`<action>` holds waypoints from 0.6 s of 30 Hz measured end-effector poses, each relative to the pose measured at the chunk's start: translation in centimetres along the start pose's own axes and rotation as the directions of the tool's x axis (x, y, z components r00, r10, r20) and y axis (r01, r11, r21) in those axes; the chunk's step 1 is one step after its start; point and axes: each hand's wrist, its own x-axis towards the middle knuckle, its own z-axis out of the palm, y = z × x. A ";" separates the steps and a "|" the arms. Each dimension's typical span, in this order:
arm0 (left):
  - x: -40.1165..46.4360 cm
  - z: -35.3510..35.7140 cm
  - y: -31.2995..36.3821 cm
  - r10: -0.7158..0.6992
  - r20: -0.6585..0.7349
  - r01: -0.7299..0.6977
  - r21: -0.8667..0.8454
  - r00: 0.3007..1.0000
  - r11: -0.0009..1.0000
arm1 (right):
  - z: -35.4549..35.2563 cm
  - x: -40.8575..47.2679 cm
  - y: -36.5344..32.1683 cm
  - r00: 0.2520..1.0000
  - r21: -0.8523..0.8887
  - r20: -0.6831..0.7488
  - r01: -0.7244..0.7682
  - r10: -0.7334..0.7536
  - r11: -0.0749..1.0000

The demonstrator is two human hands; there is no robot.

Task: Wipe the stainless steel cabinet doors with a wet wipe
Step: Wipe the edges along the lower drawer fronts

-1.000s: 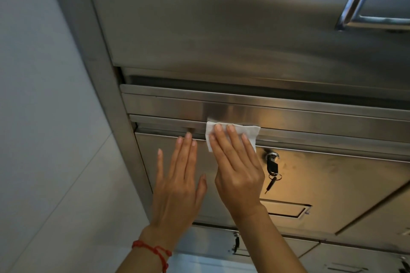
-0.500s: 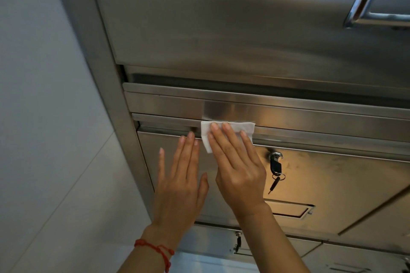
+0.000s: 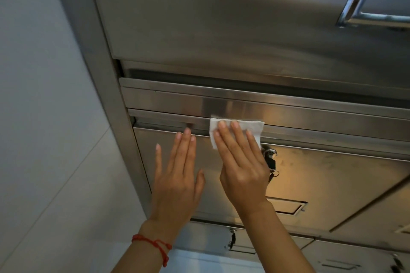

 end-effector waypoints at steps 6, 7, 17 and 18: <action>0.0 -0.3 -0.3 0.018 0.006 -0.018 0.013 1.000 1.000 | -0.7 -0.2 0.6 0.999 -0.023 0.036 -0.005 0.006 1.000; 0.0 -0.3 -0.3 0.014 0.006 -0.014 0.010 1.000 1.000 | -1.0 -0.4 0.9 0.999 -0.038 0.030 -0.016 0.018 0.999; -0.1 -0.2 -0.3 0.022 0.023 -0.022 0.006 0.999 1.000 | -0.9 -0.1 1.1 0.996 0.023 0.085 0.030 -0.032 0.999; -0.1 -0.2 -0.3 0.023 0.018 -0.024 0.006 1.000 1.000 | -1.1 -0.3 1.4 0.996 0.003 0.087 0.022 -0.022 1.000</action>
